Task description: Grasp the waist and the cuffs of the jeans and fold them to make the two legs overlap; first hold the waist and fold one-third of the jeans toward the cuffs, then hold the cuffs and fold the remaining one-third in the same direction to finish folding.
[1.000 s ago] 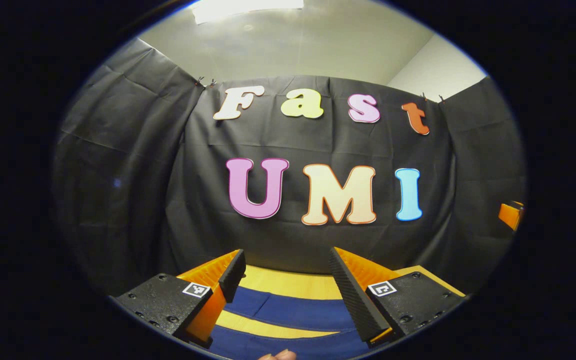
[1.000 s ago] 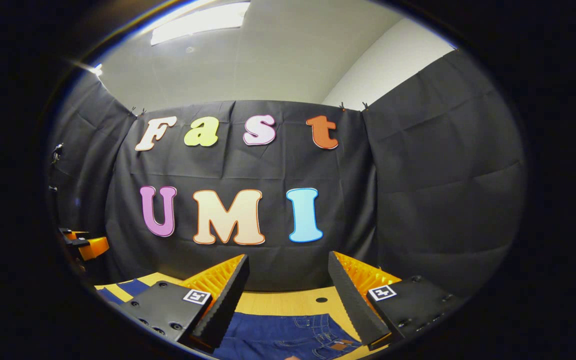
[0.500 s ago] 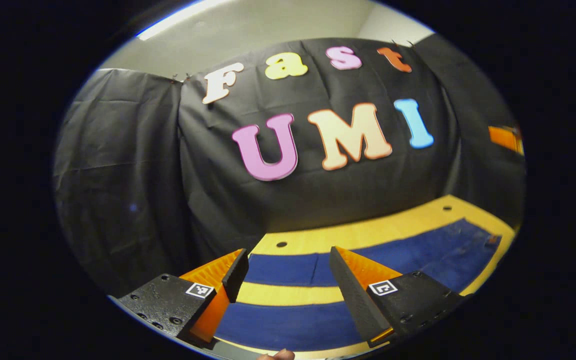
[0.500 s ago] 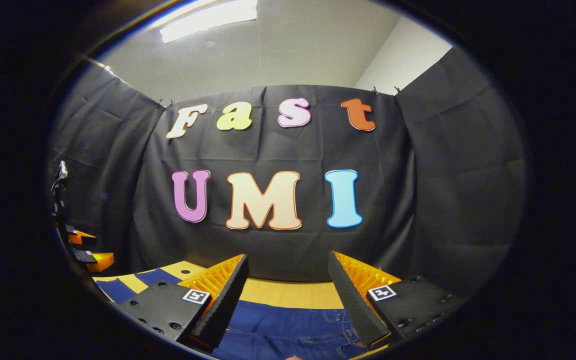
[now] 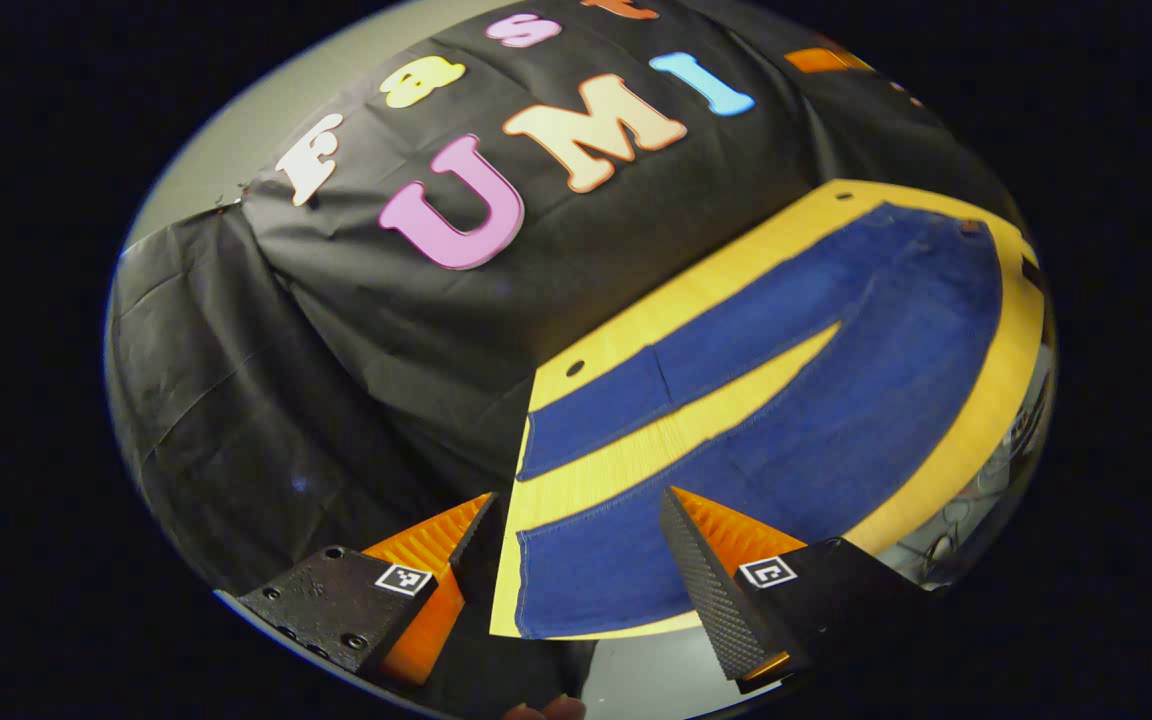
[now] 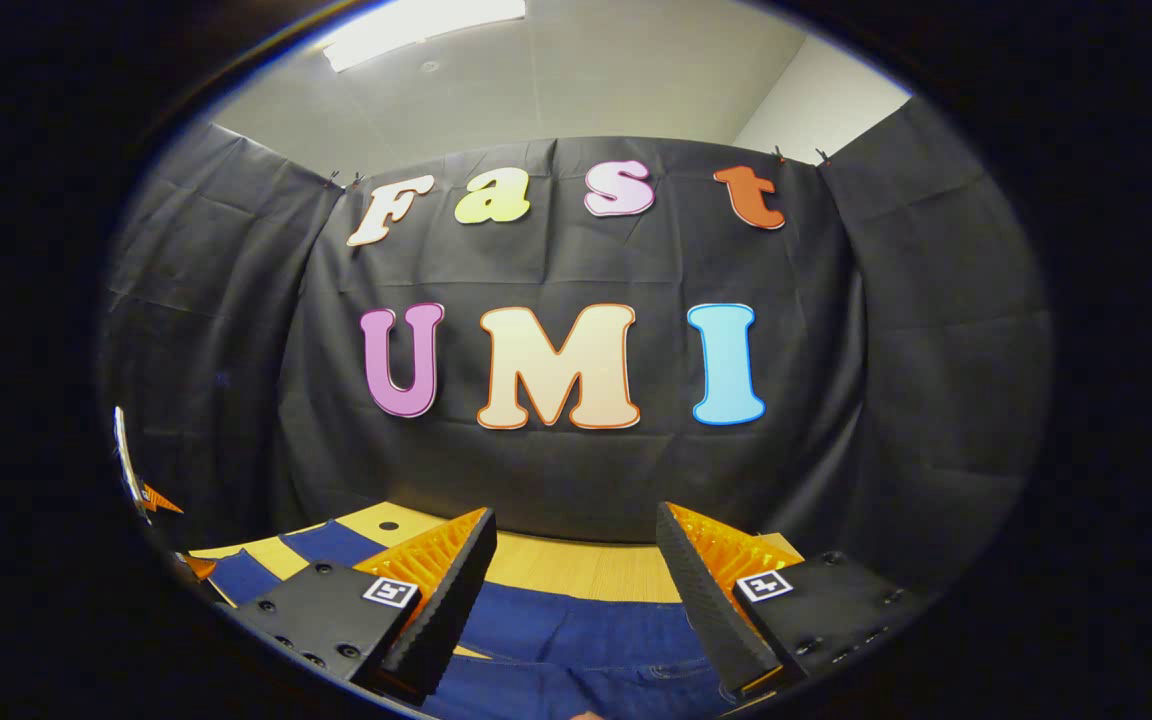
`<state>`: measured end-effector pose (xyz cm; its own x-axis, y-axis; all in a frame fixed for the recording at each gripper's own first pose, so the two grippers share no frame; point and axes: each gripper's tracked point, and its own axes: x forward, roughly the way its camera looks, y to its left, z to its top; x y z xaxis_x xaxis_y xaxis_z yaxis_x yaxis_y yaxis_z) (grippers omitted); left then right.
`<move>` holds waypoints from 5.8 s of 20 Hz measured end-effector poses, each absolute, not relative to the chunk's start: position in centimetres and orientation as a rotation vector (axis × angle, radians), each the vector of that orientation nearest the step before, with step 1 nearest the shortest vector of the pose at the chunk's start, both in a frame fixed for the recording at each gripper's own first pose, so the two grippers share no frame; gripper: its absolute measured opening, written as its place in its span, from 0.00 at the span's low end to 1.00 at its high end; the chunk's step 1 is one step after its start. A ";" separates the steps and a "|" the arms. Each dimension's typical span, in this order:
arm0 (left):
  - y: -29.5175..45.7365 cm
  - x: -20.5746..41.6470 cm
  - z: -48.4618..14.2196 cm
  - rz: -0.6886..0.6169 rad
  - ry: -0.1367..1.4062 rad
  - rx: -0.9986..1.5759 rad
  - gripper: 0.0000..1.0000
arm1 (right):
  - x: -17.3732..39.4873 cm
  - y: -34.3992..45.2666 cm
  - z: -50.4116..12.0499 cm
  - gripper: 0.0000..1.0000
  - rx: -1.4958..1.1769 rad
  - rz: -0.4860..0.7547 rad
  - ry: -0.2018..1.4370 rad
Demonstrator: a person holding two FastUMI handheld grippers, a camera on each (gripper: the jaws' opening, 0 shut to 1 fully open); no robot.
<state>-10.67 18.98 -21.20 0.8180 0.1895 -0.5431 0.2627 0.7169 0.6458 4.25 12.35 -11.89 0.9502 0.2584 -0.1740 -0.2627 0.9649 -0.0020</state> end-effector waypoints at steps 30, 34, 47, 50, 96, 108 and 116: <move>27.4 -13.1 -35.7 -0.329 0.997 1.330 0.87 | 5.6 11.3 -17.8 0.99 -0.095 0.147 0.306; 27.7 -11.8 -37.5 -0.408 1.018 1.307 0.53 | 6.0 12.3 -18.7 0.99 -0.099 0.124 0.322; 27.3 -12.7 -38.1 -0.335 1.094 1.174 0.00 | 0.4 3.2 -24.9 0.99 -0.594 0.149 0.468; 27.2 -12.8 -37.9 -0.353 1.098 1.217 0.00 | -2.1 0.6 -26.8 0.99 -0.698 0.206 0.507; 27.7 -4.4 -30.1 -0.018 1.156 0.859 0.00 | 2.1 2.2 -33.4 0.04 -0.932 0.239 0.529; 24.1 0.4 -23.0 -0.034 1.101 0.689 0.00 | 14.1 6.4 -34.6 0.02 -0.543 -0.085 0.544; 23.7 1.8 -23.9 -0.120 1.119 0.691 0.00 | 19.5 7.0 -39.4 0.04 -0.538 -0.137 0.610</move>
